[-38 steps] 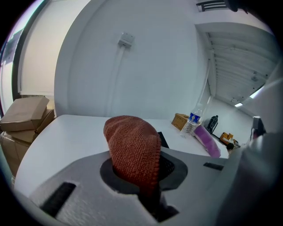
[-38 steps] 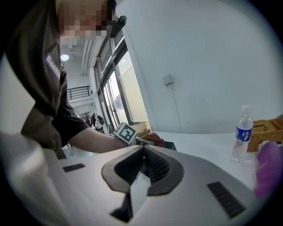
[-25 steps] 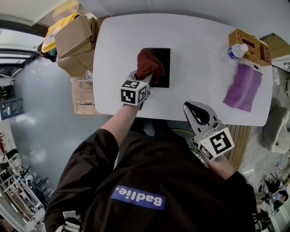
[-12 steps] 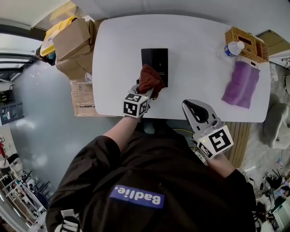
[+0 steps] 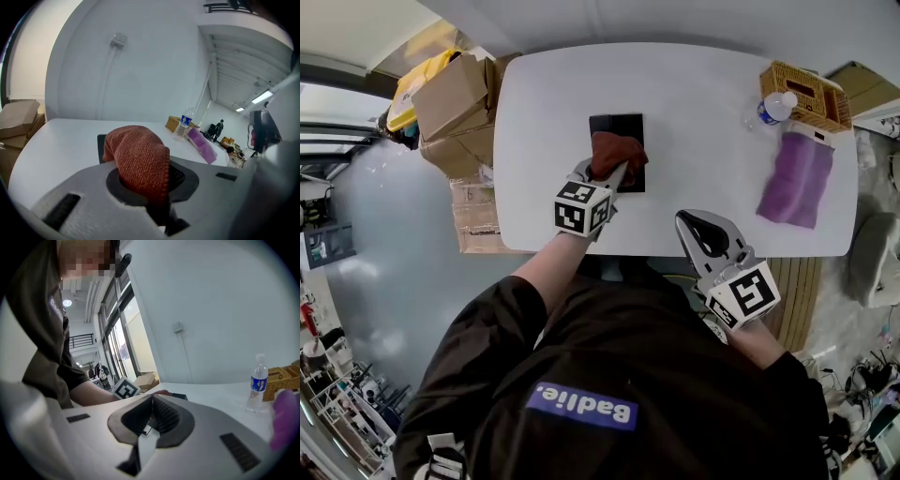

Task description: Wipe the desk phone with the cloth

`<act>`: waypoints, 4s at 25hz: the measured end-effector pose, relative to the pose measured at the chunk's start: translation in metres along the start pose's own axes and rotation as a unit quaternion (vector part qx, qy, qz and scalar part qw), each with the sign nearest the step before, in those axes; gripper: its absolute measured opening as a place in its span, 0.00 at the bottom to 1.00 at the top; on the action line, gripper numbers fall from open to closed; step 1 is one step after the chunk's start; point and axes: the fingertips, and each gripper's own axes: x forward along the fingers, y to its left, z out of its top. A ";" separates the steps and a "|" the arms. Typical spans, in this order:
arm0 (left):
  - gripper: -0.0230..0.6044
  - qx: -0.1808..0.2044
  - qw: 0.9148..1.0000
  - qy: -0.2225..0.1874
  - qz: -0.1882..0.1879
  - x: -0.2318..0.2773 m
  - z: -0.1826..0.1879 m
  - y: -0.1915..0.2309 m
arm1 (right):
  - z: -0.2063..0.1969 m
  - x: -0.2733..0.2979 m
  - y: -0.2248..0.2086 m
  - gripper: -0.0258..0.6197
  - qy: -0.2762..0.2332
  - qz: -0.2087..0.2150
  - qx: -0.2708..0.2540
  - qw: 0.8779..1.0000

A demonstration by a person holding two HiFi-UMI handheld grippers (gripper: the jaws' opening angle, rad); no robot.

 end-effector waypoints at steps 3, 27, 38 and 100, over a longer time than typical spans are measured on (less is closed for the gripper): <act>0.13 -0.003 1.000 -0.016 0.006 0.017 0.029 0.013 | 0.002 0.001 -0.005 0.09 0.000 -0.003 0.003 1.000; 0.13 -0.061 0.996 0.071 -0.006 0.011 -0.073 -0.012 | -0.011 -0.012 -0.006 0.09 0.007 -0.019 0.013 1.000; 0.13 -0.037 0.999 0.029 -0.027 0.007 -0.023 -0.032 | -0.006 -0.019 -0.007 0.09 -0.008 -0.017 0.013 1.000; 0.13 0.067 0.979 -0.029 -0.192 -0.278 -0.064 -0.048 | -0.009 0.017 0.244 0.09 -0.059 -0.136 -0.019 0.989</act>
